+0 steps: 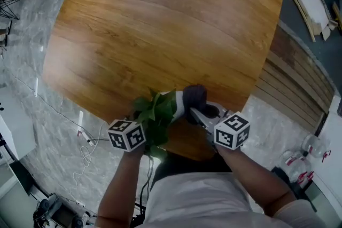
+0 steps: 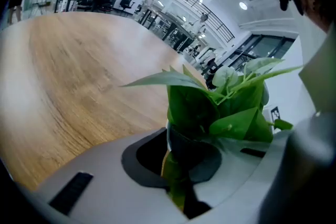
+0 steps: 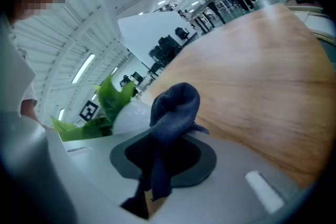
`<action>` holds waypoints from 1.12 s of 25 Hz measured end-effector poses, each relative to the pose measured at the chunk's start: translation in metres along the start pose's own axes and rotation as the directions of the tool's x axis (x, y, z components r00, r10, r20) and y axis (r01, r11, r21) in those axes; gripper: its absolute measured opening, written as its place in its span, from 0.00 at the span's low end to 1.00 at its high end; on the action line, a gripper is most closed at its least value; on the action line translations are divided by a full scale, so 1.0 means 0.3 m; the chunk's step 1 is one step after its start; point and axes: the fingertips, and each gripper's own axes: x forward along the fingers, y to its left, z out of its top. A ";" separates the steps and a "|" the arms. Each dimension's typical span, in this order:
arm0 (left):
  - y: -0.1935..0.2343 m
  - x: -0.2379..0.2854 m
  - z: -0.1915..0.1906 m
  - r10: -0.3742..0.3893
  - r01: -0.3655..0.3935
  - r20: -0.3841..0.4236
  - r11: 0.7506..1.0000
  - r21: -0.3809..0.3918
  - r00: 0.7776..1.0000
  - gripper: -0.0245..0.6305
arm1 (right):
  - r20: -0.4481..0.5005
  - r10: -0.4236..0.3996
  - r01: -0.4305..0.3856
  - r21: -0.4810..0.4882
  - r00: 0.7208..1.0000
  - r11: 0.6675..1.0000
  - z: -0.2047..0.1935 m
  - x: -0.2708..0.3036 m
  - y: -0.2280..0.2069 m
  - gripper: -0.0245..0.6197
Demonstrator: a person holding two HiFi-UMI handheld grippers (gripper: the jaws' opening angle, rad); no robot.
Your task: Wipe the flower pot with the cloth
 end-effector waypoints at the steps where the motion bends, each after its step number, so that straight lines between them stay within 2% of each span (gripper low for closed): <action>1: -0.008 0.001 0.006 -0.004 0.004 -0.002 0.999 0.036 1.000 0.08 | -0.018 -0.033 0.033 0.025 0.999 0.999 -0.022 -0.002 -0.054 0.14; 4: -0.044 0.008 0.023 -0.026 0.026 -0.006 0.989 0.144 1.000 0.07 | -0.037 -0.036 0.039 0.064 0.999 0.997 -0.032 -0.006 -0.086 0.14; 7: -0.077 0.010 0.026 -0.040 0.043 -0.014 0.971 0.236 0.999 0.07 | -0.004 0.063 -0.063 0.044 0.998 0.997 0.041 -0.018 0.038 0.14; 10: -0.106 0.008 0.025 -0.032 0.041 -0.032 0.934 0.355 0.999 0.07 | 0.019 0.186 -0.186 0.017 0.982 0.982 0.125 -0.044 0.180 0.14; 12: -0.114 0.008 0.024 -0.026 0.041 -0.041 0.903 0.427 0.999 0.07 | 0.017 0.222 -0.222 0.021 0.975 0.975 0.138 -0.047 0.197 0.14; 14: -0.136 0.005 0.028 -0.035 0.049 -0.037 0.869 0.492 0.999 0.07 | 0.003 0.199 -0.199 0.042 0.980 0.979 0.106 -0.040 0.135 0.14; 18: -0.204 0.010 0.023 -0.070 0.070 -0.023 0.791 0.608 0.997 0.07 | -0.074 0.072 -0.065 0.098 0.995 0.993 -0.025 -0.002 -0.088 0.14; 20: -0.219 0.012 0.014 -0.074 0.073 -0.026 0.762 0.644 0.997 0.07 | -0.101 0.059 -0.047 0.116 0.993 0.992 -0.058 0.017 -0.122 0.14; 22: -0.220 0.016 0.011 -0.068 0.072 -0.032 0.743 0.666 0.997 0.07 | -0.096 0.089 -0.078 0.116 0.991 0.990 -0.036 0.019 -0.085 0.14; 26: -0.222 0.017 -0.002 -0.062 0.079 -0.049 0.730 0.679 0.997 0.07 | -0.038 0.224 -0.220 0.100 0.974 0.970 0.095 -0.019 0.097 0.14; 28: -0.230 0.009 -0.006 -0.060 0.080 -0.054 0.725 0.684 0.997 0.07 | -0.031 0.267 -0.264 0.075 0.963 0.961 0.135 -0.034 0.166 0.14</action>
